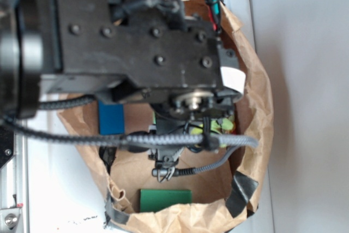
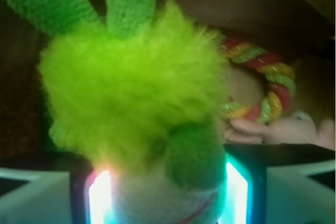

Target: Grab the green animal.

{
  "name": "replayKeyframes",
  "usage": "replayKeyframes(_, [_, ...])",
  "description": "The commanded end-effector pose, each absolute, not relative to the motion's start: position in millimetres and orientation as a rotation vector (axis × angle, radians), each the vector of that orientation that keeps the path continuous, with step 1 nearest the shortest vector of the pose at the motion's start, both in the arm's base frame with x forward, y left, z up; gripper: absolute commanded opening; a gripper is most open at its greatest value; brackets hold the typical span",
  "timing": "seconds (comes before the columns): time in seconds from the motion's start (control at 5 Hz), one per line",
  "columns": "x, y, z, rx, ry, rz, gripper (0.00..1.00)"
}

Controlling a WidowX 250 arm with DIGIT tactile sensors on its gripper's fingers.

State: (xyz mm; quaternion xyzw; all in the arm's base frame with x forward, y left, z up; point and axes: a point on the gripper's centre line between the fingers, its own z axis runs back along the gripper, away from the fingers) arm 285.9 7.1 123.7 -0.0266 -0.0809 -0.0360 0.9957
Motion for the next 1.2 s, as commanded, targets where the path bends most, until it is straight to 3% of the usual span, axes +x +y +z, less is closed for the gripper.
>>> replayKeyframes(0.0, [277, 14, 173, -0.004, -0.200, 0.087, 0.00])
replayKeyframes(0.4, [272, 12, 183, 0.035, -0.219, 0.121, 0.00])
replayKeyframes(1.0, [268, 9, 184, 0.040, -0.238, 0.109, 0.00])
